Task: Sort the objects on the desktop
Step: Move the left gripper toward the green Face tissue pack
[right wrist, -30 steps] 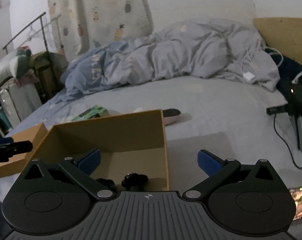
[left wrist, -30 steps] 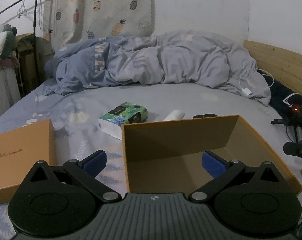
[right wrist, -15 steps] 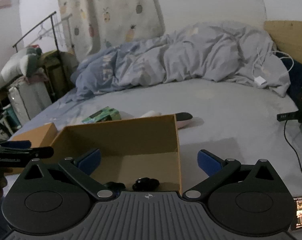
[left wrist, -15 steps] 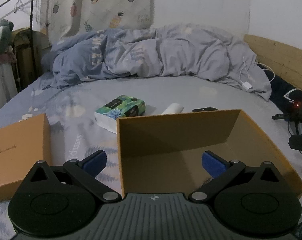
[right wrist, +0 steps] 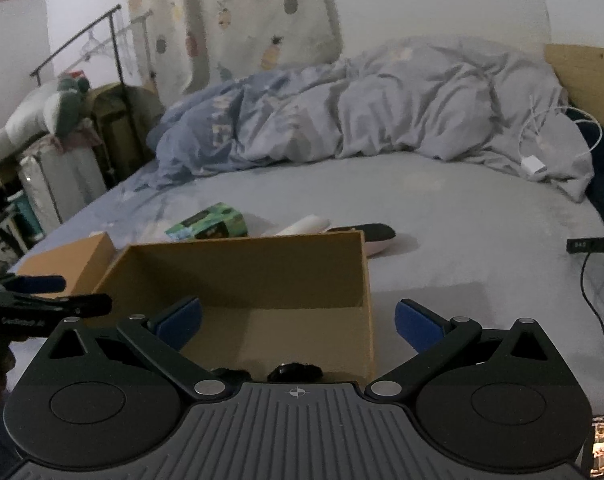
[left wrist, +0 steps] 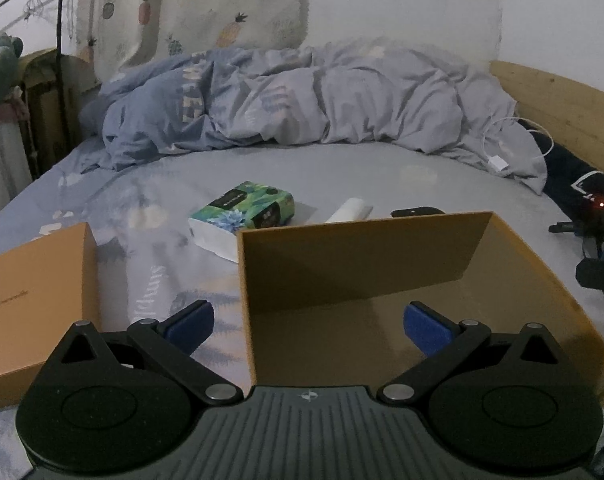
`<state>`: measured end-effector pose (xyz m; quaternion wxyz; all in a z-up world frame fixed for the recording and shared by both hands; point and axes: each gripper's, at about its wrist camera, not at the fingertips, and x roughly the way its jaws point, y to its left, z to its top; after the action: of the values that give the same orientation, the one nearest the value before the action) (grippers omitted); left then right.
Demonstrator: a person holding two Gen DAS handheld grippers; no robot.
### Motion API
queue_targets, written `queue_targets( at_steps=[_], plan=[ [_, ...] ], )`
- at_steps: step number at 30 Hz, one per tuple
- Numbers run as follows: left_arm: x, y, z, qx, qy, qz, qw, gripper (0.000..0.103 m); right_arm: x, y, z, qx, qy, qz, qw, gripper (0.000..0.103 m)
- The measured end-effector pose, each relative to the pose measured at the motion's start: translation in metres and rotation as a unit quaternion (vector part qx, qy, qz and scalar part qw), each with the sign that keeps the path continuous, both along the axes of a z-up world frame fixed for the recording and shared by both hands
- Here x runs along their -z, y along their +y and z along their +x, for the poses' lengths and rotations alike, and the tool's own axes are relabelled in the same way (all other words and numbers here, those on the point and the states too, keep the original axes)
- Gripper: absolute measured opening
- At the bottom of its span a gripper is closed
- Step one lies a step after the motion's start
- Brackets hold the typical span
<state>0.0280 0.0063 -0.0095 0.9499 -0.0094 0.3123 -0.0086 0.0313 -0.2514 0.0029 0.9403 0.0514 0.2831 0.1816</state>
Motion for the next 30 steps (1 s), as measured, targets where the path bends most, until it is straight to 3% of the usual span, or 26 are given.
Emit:
queue_targets(
  at_steps=[19, 30],
  plan=[
    [-0.039, 0.047, 0.085, 0.002, -0.012, 0.045, 0.9989, 0.103, -0.05, 0.046, 0.069, -0.004, 0.013, 0.04, 0.999, 0.103],
    [-0.027, 0.058, 0.158, 0.061, 0.014, 0.09, 0.9939, 0.103, -0.056, 0.07, 0.119, -0.012, 0.046, 0.05, 0.998, 0.103]
  ],
)
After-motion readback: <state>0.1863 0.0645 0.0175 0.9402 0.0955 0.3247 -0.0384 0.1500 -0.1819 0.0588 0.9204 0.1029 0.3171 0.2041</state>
